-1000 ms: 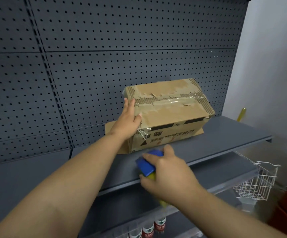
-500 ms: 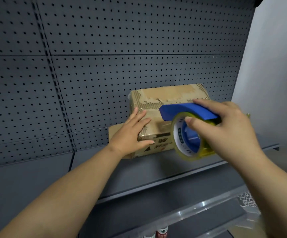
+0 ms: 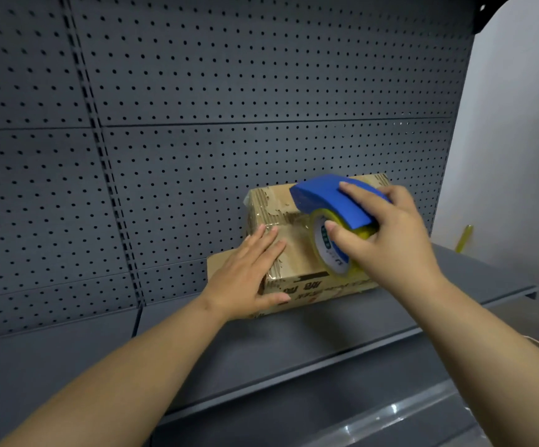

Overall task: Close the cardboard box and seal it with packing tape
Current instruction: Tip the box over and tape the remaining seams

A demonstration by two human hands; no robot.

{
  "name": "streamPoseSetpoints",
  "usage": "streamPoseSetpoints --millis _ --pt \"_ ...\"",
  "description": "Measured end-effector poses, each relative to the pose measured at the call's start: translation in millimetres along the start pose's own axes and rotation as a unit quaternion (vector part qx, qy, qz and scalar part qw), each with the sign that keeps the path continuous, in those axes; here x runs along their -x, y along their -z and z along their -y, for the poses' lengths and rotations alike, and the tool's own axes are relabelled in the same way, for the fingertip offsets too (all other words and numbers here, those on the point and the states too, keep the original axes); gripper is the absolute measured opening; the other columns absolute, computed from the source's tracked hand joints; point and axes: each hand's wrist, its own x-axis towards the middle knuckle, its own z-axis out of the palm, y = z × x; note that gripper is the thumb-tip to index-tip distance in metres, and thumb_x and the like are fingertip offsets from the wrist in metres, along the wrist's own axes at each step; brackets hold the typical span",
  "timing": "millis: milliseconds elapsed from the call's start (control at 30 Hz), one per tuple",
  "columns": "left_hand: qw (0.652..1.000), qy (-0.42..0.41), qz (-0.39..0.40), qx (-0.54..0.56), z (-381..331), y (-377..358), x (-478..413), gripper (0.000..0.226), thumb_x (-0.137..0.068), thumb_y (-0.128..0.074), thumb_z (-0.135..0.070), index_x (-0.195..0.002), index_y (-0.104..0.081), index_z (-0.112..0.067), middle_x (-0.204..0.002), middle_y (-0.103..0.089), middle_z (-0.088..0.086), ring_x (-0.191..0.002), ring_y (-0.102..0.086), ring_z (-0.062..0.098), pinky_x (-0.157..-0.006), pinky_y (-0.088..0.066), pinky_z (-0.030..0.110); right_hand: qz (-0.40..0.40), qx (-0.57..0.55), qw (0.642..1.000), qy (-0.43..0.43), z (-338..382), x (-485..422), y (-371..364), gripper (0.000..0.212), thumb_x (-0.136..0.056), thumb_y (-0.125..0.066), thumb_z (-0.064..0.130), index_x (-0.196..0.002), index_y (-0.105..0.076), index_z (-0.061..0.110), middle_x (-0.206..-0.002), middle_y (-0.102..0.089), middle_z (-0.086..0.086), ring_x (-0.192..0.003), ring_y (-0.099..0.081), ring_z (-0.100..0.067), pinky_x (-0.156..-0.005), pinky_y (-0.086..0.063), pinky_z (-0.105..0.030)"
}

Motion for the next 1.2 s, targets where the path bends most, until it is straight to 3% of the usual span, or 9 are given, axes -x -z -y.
streamPoseSetpoints --millis 67,233,433,667,767,900,1033,1100,1200 --pt "0.997 -0.004 -0.046 0.068 -0.6 4.3 1.0 0.087 -0.078 -0.006 -0.078 -0.144 0.002 -0.022 -0.153 0.006 -0.008 -0.143 0.009 0.008 -0.115 0.002 0.026 0.022 0.027 0.999 -0.005 -5.1 -2.0 -9.4 0.058 -0.071 -0.070 0.040 -0.126 -0.054 0.031 -0.103 -0.037 0.003 -0.088 -0.042 -0.007 -0.075 -0.026 -0.009" --pt "0.934 0.196 -0.175 0.240 -7.1 23.3 -35.4 0.061 -0.096 -0.025 -0.050 -0.149 -0.007 -0.024 -0.157 -0.003 -0.010 -0.142 -0.002 0.005 -0.112 -0.004 0.026 0.024 0.018 0.999 -0.027 -17.6 6.4 -24.9 0.057 -0.073 -0.068 0.042 -0.127 -0.053 0.032 -0.111 -0.041 0.000 -0.094 -0.044 -0.011 -0.079 -0.032 -0.018" --pt "0.819 0.362 -0.133 0.424 16.3 28.1 -103.2 0.064 -0.099 -0.027 -0.040 -0.149 0.007 -0.020 -0.159 0.001 0.005 -0.146 -0.005 0.023 -0.117 -0.011 0.042 0.007 -0.001 1.000 -0.020 -21.5 6.6 -30.0 0.057 -0.072 -0.068 0.042 -0.126 -0.054 0.033 -0.109 -0.041 0.002 -0.096 -0.043 -0.009 -0.079 -0.033 -0.017" --pt "0.803 0.343 -0.109 0.475 19.0 9.1 -103.4 0.059 -0.100 -0.025 -0.040 -0.149 0.004 -0.024 -0.157 -0.014 0.003 -0.143 -0.019 0.022 -0.116 -0.021 0.043 -0.121 -0.125 0.985 -0.001 -33.9 1.8 -14.0 0.057 -0.062 -0.056 0.055 -0.116 -0.053 0.041 -0.101 -0.042 0.017 -0.096 -0.042 0.014 -0.080 -0.028 0.003" --pt "0.825 0.363 -0.100 0.422 13.9 13.8 -106.5 0.059 -0.101 -0.023 -0.037 -0.149 0.007 -0.022 -0.158 -0.009 0.005 -0.144 -0.016 0.025 -0.116 -0.019 0.041 -0.177 -0.133 0.975 0.011 -48.8 -11.7 1.0 0.054 -0.064 -0.056 0.052 -0.117 -0.050 0.042 -0.104 -0.040 0.019 -0.096 -0.043 0.013 -0.083 -0.029 0.001" --pt "0.911 0.326 -0.106 0.228 12.5 21.0 -111.3 0.059 -0.101 -0.026 -0.019 -0.148 0.009 -0.016 -0.157 0.017 0.004 -0.145 0.011 0.019 -0.118 0.003 0.038 -0.199 -0.133 0.971 -0.008 -78.6 -30.1 14.0 0.057 -0.064 -0.055 0.053 -0.119 -0.050 0.039 -0.105 -0.042 0.006 -0.091 -0.045 0.007 -0.084 -0.029 0.002" --pt "0.966 0.252 -0.053 0.011 -0.9 38.0 -123.1 0.055 -0.094 -0.033 -0.018 -0.147 -0.021 -0.019 -0.153 -0.028 0.005 -0.143 -0.020 0.019 -0.117 0.006 0.041 -0.198 -0.157 0.966 -0.048 -109.4 -45.1 24.0 0.057 -0.062 -0.056 0.054 -0.117 -0.047 0.043 -0.106 -0.042 0.003 -0.091 -0.043 0.018 -0.078 -0.026 0.006" --pt "0.964 0.261 -0.033 -0.047 -14.2 45.9 -134.3 0.050 -0.092 -0.034 -0.037 -0.140 -0.036 -0.021 -0.137 -0.048 0.009 -0.130 -0.039 0.023 -0.118 -0.001 0.042 -0.192 -0.166 0.965 -0.060 -123.5 -52.5 27.7 0.055 -0.066 -0.062 0.046 -0.118 -0.047 0.042 -0.106 -0.042 0.002 -0.091 -0.041 0.020 -0.078 -0.027 0.006" --pt "0.951 0.264 -0.001 -0.160 -38.0 46.4 -153.5 0.069 -0.084 -0.024 -0.069 -0.128 -0.047 -0.021 -0.125 -0.052 0.008 -0.124 -0.043 0.026 -0.117 -0.003 0.043 -0.165 -0.193 0.965 -0.067 -140.4 -61.4 33.5 0.053 -0.072 -0.070 0.036 -0.121 -0.050 0.039 -0.108 -0.042 0.002 -0.094 -0.044 0.011 -0.078 -0.030 0.004"
